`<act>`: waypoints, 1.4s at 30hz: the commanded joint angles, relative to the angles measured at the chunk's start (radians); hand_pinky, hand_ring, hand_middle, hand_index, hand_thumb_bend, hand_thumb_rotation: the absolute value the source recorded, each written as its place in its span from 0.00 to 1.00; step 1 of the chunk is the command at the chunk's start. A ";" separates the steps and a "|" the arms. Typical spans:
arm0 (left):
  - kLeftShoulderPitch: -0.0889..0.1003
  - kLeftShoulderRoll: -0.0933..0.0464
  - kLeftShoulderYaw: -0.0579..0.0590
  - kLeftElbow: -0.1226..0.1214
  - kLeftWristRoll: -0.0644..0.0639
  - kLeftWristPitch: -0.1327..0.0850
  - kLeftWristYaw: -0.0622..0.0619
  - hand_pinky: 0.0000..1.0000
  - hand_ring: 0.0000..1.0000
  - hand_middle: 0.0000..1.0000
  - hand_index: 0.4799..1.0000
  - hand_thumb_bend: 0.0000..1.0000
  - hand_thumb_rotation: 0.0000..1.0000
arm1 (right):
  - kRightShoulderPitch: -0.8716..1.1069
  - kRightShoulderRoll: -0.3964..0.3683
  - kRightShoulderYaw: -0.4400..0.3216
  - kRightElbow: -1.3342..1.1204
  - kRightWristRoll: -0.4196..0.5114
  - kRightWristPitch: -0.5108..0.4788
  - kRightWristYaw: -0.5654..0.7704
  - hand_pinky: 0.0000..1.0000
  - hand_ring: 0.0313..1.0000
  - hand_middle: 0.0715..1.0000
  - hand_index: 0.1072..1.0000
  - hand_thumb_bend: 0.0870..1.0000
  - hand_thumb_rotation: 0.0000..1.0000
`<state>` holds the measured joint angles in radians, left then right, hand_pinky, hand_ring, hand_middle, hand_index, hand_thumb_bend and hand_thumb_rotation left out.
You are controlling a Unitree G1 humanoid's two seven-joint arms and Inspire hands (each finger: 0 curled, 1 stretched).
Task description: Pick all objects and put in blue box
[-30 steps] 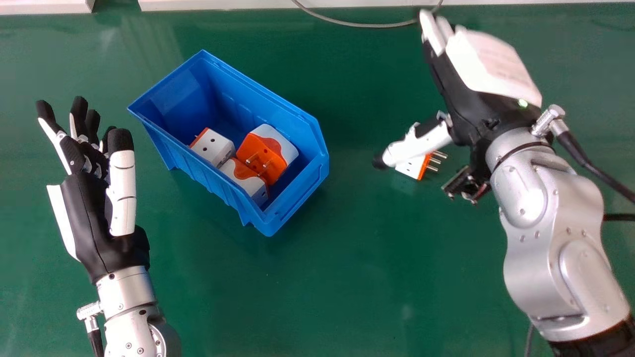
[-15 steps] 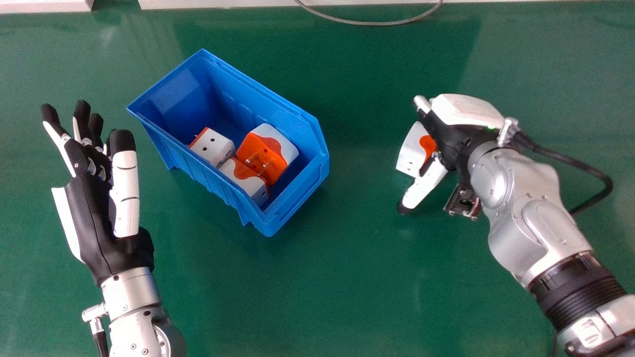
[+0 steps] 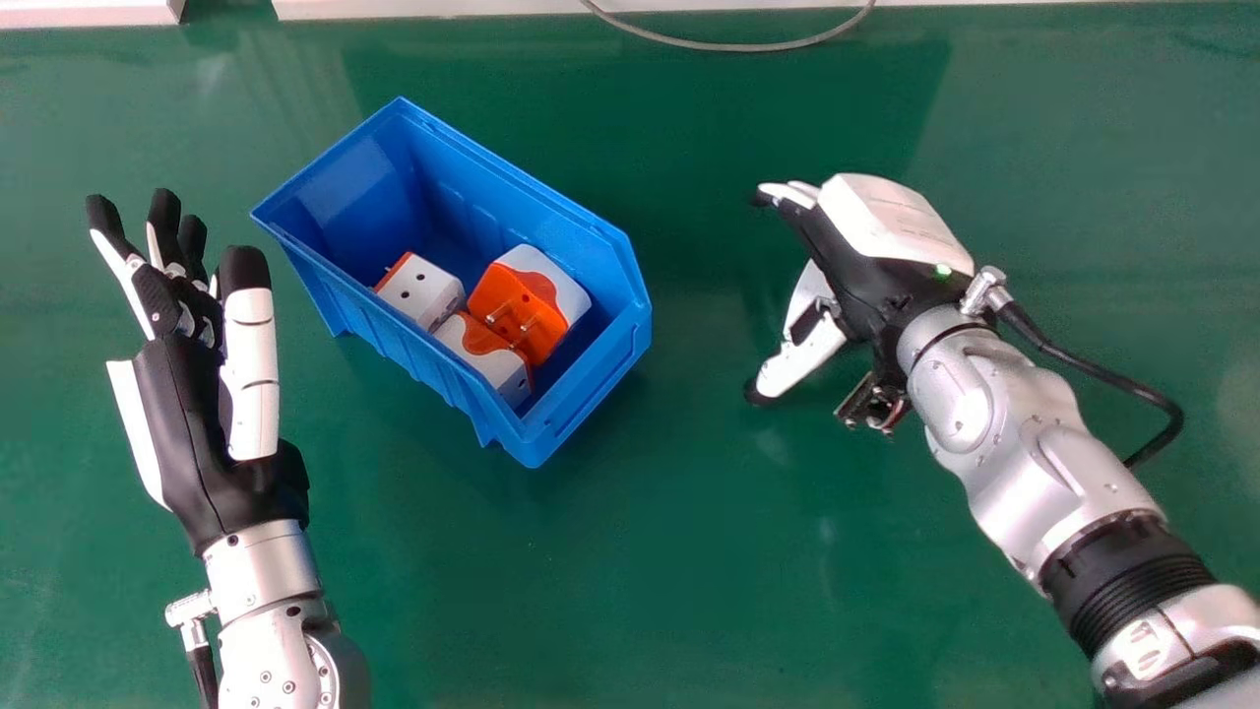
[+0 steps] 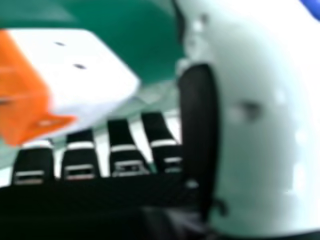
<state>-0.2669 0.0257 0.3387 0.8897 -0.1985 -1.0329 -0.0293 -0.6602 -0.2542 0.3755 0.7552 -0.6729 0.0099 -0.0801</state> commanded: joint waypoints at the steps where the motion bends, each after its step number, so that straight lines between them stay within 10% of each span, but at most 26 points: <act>1: -0.006 0.015 0.000 -0.010 0.007 -0.019 0.002 0.93 0.98 0.99 0.98 0.69 0.72 | -0.029 0.003 -0.003 -0.005 0.007 -0.013 -0.035 0.34 0.44 0.51 0.49 0.46 0.00; 25: 0.001 0.021 -0.001 -0.001 0.011 -0.032 0.001 0.93 0.99 0.99 0.99 0.68 0.73 | 0.021 -0.025 -0.016 -0.199 0.014 0.001 -0.038 0.32 0.41 0.47 0.46 0.45 0.00; 32: 0.005 0.018 0.001 -0.002 0.019 -0.036 0.012 0.93 0.98 0.99 0.99 0.68 0.73 | 0.057 -0.068 0.029 -0.440 -0.088 0.261 0.193 0.33 0.43 0.51 0.47 0.44 0.00; 42: 0.006 0.018 0.000 -0.001 0.018 -0.030 0.011 0.92 0.98 0.99 0.98 0.69 0.71 | 0.064 -0.086 0.068 -0.668 -0.168 0.529 0.483 0.96 0.97 0.97 0.96 0.97 0.18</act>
<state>-0.2665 0.0331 0.3391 0.8937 -0.1873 -1.0439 -0.0200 -0.5921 -0.3317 0.4428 0.1294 -0.8268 0.5231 0.3861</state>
